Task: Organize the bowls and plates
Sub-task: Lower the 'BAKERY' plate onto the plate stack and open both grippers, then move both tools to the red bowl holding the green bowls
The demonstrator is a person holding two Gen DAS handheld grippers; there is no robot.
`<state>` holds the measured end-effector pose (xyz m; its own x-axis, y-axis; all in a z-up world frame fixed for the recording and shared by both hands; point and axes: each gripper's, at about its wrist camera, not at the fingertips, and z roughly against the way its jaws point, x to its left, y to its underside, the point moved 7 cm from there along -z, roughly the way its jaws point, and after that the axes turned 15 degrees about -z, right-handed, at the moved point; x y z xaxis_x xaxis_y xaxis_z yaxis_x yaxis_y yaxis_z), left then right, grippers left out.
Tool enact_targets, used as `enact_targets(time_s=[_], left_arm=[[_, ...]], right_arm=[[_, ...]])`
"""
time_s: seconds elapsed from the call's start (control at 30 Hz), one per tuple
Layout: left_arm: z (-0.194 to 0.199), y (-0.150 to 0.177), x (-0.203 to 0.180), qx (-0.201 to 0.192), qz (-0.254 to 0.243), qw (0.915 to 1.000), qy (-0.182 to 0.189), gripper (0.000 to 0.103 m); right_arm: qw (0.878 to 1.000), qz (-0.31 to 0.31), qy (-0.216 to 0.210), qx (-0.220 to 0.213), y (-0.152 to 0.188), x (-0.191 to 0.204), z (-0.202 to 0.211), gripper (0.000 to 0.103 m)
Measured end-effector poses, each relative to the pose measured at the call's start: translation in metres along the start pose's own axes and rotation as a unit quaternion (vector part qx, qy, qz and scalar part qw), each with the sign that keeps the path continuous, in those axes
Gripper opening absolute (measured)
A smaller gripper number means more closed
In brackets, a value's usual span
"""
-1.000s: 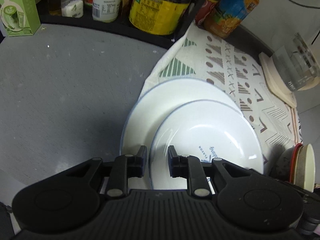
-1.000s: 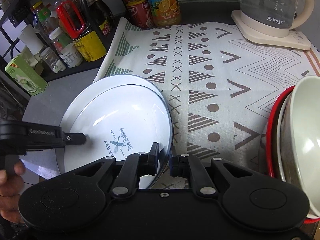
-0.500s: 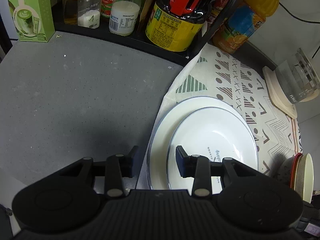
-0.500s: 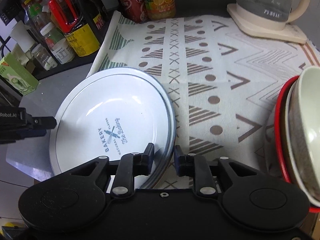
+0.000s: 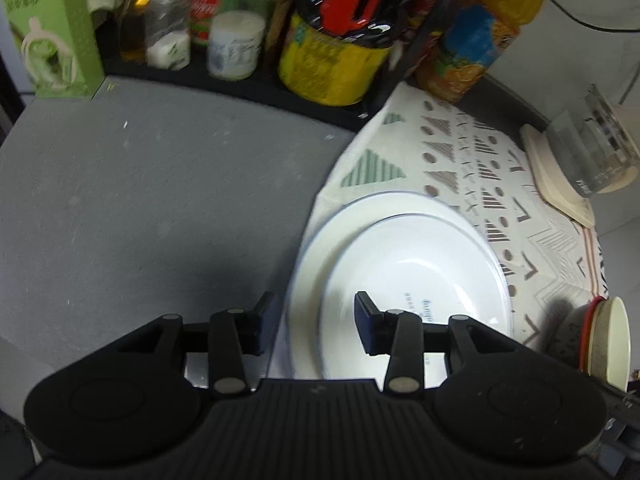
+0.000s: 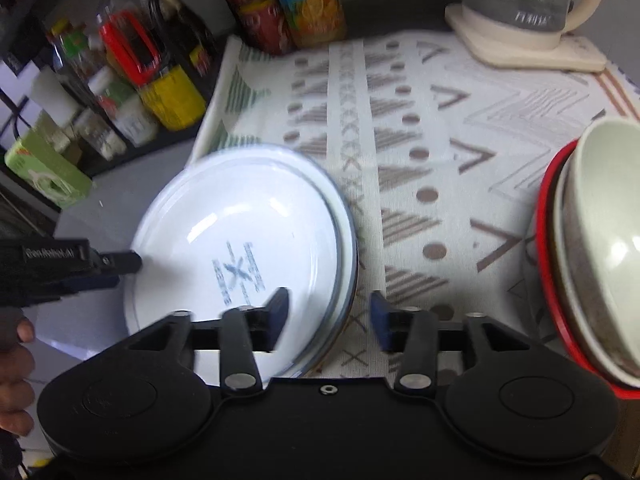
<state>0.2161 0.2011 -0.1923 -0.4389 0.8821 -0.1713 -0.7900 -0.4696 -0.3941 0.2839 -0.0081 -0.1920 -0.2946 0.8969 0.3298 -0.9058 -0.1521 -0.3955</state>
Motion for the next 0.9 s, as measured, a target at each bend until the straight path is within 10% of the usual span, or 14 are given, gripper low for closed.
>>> enact_targets(time_s=[0.2, 0.9], left_arm=[[0.023, -0.016, -0.022, -0.037, -0.023, 0.9991, 0.0, 0.073], [0.053, -0.039, -0.103, -0.067, -0.089, 0.993, 0.04, 0.093]], right_arm=[[0.998, 0.001, -0.012, -0.057, -0.024, 0.0, 0.037, 0.07], [0.982, -0.075, -0.013, -0.172, -0.051, -0.05, 0.12, 0.1]])
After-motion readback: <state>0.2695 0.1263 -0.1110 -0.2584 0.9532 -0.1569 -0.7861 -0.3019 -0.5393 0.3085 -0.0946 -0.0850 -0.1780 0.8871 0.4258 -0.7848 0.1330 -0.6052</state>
